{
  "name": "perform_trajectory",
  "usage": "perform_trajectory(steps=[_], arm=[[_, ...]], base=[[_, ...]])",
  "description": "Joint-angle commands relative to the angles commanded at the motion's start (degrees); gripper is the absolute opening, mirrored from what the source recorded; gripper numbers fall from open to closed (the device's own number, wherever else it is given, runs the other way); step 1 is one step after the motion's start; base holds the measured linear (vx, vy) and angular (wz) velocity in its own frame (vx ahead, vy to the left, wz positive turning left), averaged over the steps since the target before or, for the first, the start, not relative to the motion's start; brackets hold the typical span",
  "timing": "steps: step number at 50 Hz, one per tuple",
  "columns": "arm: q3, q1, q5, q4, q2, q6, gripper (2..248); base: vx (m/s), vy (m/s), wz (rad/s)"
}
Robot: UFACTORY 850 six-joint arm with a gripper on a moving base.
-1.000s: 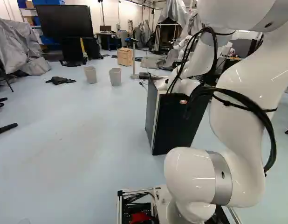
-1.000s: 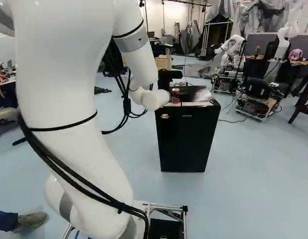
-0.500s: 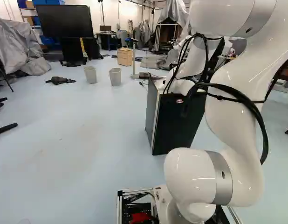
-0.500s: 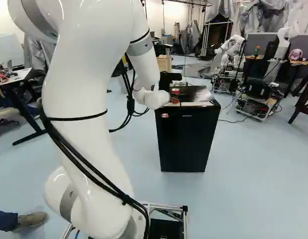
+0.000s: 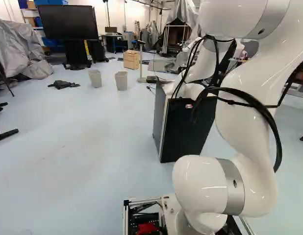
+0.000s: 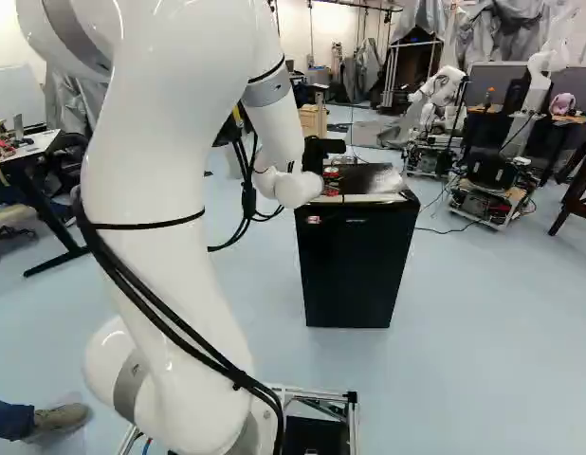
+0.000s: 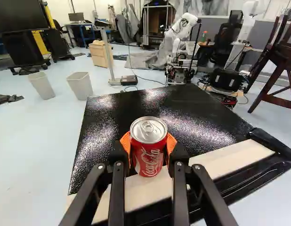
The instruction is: Grab a drink from the fridge
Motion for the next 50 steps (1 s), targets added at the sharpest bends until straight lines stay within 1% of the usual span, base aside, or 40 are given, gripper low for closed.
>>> perform_trajectory(steps=[37,50], arm=[[0.12,0.00,0.00,0.00,3.93,0.00,93],[0.41,0.12,0.03,0.01,4.29,0.00,93]], base=[[0.000,0.000,0.000],[0.000,0.000,0.000]])
